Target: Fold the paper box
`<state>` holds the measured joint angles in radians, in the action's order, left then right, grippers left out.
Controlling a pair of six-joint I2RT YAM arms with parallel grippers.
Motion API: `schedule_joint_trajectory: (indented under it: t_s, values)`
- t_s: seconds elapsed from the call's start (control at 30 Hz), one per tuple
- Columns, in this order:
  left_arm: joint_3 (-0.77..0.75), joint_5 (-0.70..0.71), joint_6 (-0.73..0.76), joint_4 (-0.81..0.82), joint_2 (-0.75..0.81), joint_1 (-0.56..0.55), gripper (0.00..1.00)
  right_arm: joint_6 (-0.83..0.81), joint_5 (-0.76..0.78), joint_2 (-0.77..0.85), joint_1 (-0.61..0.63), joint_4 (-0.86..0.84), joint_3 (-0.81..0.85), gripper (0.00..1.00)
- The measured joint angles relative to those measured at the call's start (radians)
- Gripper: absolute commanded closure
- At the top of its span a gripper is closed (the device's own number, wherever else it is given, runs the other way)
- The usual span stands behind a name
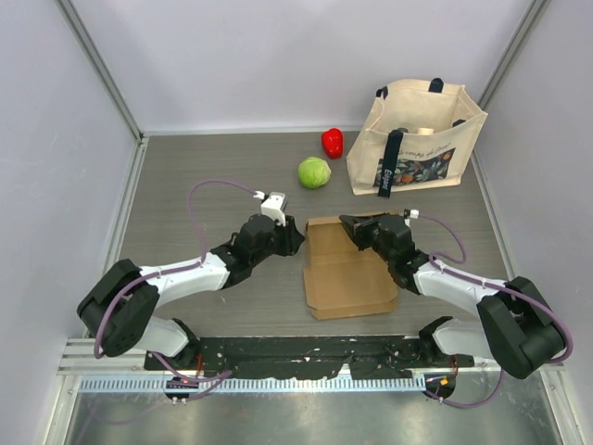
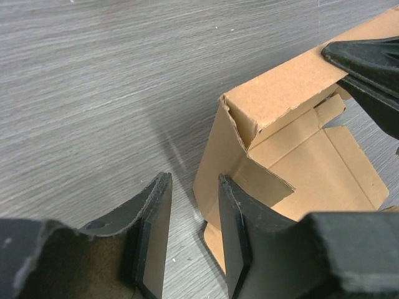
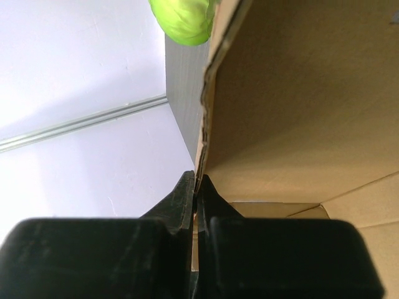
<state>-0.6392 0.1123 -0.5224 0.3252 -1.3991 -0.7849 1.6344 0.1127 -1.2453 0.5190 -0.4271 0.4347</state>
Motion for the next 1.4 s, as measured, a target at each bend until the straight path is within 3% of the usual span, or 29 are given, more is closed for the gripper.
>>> schedule_joint_trajectory:
  t_s: [0.4, 0.6, 1.1, 1.4]
  values:
    - [0.004, -0.015, 0.089, 0.092, -0.043, -0.054, 0.59, -0.119, -0.003, 0.072, 0.000, -0.113, -0.105, 0.99]
    - [0.006, 0.002, 0.092, 0.093, -0.065, -0.088, 0.59, -0.163, -0.003, 0.072, -0.002, -0.257, -0.178, 0.99]
    - [0.024, 0.154, 0.065, 0.092, -0.048, -0.100, 0.54, -0.171, -0.022, -0.124, 0.001, -0.550, -0.160, 0.99]
    - [0.045, 0.175, 0.060, 0.114, -0.048, -0.100, 0.48, -0.166, -0.026, -0.218, 0.000, -0.718, -0.202, 0.98]
